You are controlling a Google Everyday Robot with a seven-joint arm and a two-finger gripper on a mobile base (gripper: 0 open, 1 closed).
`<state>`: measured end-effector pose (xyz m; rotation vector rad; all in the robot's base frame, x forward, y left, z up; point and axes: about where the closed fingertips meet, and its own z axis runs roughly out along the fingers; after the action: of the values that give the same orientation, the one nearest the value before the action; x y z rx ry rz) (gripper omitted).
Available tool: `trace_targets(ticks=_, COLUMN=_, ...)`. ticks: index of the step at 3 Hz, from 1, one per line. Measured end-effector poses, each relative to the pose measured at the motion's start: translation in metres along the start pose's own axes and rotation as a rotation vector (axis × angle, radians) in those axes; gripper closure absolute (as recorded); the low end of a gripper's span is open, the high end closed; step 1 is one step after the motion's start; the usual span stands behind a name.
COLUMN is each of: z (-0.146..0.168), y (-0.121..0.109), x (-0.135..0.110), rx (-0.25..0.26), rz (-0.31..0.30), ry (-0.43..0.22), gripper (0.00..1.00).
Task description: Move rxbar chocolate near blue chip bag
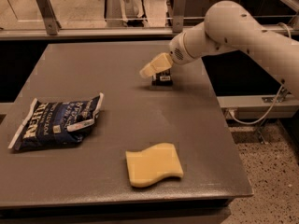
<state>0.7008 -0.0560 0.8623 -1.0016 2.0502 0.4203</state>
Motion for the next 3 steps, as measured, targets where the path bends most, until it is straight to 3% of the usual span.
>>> trace_targets(ticks=2, z=0.019, y=-0.005, x=0.032, rx=0.059, rz=0.133, ry=0.089, gripper=0.0)
trace_targets(ticks=3, z=0.019, y=-0.005, x=0.032, rx=0.059, rz=0.133, ry=0.089, gripper=0.0)
